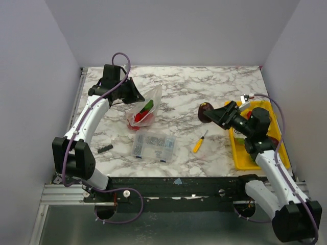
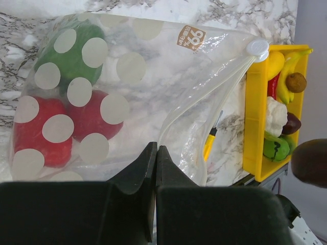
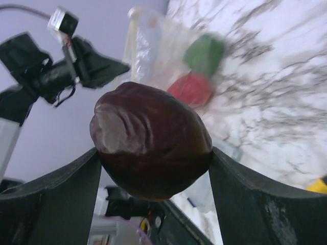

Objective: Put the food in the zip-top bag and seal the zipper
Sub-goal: Pick up the fake fruit from the bin, then place the fake fruit in the zipper food storage bag.

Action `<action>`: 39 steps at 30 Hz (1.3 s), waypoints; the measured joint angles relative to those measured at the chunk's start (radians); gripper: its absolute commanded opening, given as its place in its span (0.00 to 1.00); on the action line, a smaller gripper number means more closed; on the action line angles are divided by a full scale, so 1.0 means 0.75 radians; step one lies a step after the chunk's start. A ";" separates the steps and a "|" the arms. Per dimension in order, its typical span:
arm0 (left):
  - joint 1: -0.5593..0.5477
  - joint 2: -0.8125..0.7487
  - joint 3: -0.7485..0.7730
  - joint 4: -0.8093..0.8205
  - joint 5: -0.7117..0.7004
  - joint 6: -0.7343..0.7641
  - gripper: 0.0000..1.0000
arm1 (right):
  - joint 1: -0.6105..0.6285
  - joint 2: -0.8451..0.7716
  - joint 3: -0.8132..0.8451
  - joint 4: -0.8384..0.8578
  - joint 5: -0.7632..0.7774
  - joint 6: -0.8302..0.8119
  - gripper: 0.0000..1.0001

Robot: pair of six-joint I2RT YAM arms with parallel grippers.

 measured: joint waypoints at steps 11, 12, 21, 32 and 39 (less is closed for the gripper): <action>0.000 -0.012 -0.001 0.016 0.012 0.001 0.00 | 0.570 0.468 0.174 0.606 -0.054 0.018 0.00; 0.000 -0.014 -0.001 0.018 0.013 0.001 0.00 | 0.620 0.502 0.209 0.623 -0.008 0.002 0.00; 0.000 -0.057 -0.009 0.053 0.040 -0.009 0.00 | 0.820 0.797 0.380 0.739 0.466 -0.042 0.00; 0.018 -0.062 -0.025 0.091 0.136 -0.047 0.00 | 1.075 1.065 0.382 1.094 0.922 -0.311 0.01; 0.048 -0.062 -0.031 0.109 0.156 -0.065 0.00 | 1.089 1.181 0.376 1.146 1.037 -0.403 0.20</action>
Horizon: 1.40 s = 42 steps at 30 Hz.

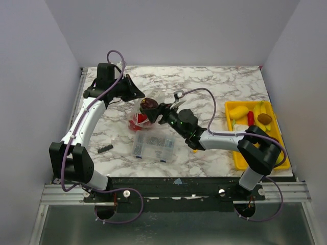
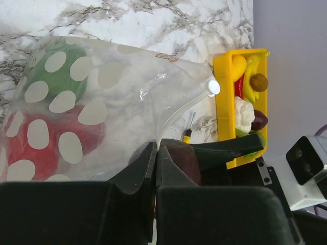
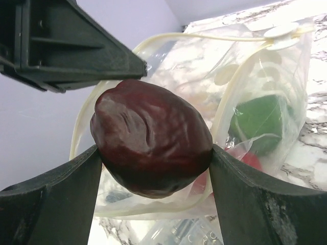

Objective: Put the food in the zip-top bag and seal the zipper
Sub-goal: Place the fake fruit in the zipper food storage bag, then pick up the fake vegetable from the bin.

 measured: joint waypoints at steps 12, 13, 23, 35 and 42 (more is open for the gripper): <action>0.001 0.000 -0.002 0.008 0.031 -0.006 0.00 | 0.072 -0.025 0.026 -0.223 0.032 -0.141 0.96; 0.001 0.000 -0.003 0.009 0.031 -0.006 0.00 | 0.072 -0.025 0.043 -0.255 0.034 -0.143 1.00; 0.001 0.000 -0.010 0.013 0.035 -0.006 0.00 | 0.072 -0.024 0.342 -0.621 0.126 -0.145 1.00; 0.001 0.000 -0.010 0.013 0.041 -0.006 0.00 | 0.072 -0.374 0.277 -1.116 0.351 -0.118 0.96; 0.001 0.000 -0.011 0.013 0.042 -0.006 0.00 | 0.039 -0.856 -0.030 -1.349 0.543 -0.033 0.97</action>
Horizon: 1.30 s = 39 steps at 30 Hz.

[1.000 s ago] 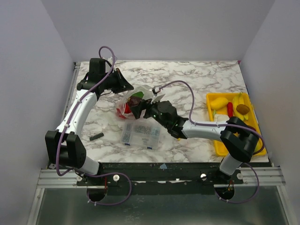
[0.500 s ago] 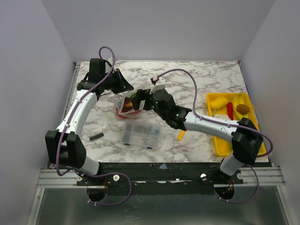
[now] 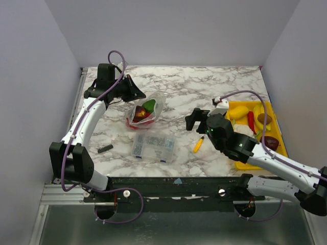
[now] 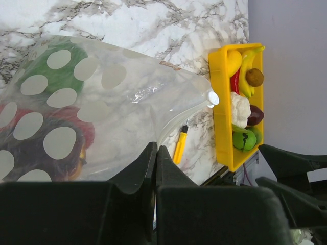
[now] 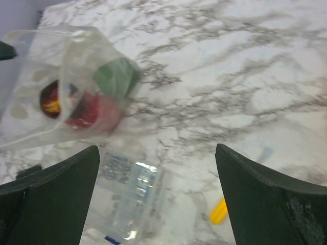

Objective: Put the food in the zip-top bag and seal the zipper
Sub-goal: Pick up the fake vegetable from the bin.

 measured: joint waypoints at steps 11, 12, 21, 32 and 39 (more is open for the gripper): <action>0.000 0.000 0.000 -0.001 0.000 0.001 0.00 | -0.176 -0.421 -0.120 -0.628 0.300 0.440 0.92; 0.000 0.000 0.000 -0.001 0.000 0.001 0.00 | -0.198 -0.425 -0.114 -0.692 0.319 0.494 0.92; 0.000 0.000 -0.001 -0.001 -0.001 0.001 0.00 | -0.491 -0.275 -0.080 -0.967 0.342 0.666 0.91; 0.000 0.000 -0.003 -0.001 0.001 0.000 0.00 | -1.242 0.022 -0.006 -0.676 0.014 0.391 0.86; 0.000 0.000 -0.005 0.000 0.004 0.000 0.00 | -1.378 0.254 0.026 -0.507 -0.064 0.375 0.87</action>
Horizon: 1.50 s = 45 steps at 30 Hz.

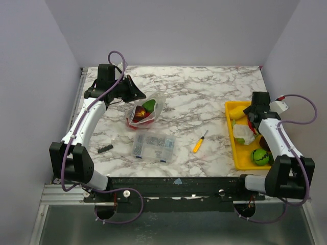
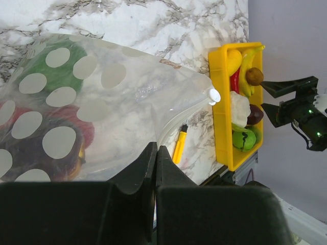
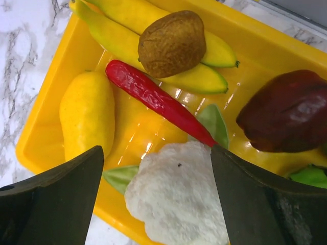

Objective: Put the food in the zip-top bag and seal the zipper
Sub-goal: Pick up the fake vegetable from the bin.

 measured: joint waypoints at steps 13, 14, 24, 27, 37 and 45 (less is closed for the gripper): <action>0.000 0.000 -0.003 0.000 0.007 0.000 0.00 | -0.132 0.358 0.067 0.232 -0.239 -0.301 0.55; 0.000 0.000 -0.003 0.000 0.011 -0.001 0.00 | -0.132 0.389 0.086 0.237 -0.250 -0.321 0.55; 0.000 0.001 -0.003 0.000 0.030 -0.006 0.00 | -0.132 0.596 0.210 0.262 -0.268 -0.468 0.55; 0.000 0.001 -0.003 0.000 0.030 -0.007 0.00 | -0.132 0.651 0.240 0.271 -0.260 -0.515 0.53; 0.000 0.001 -0.003 0.000 0.035 -0.014 0.00 | -0.130 0.768 0.284 0.287 -0.235 -0.610 0.31; 0.000 0.001 -0.003 0.000 0.040 -0.015 0.00 | -0.087 0.748 0.347 0.183 -0.186 -0.624 0.14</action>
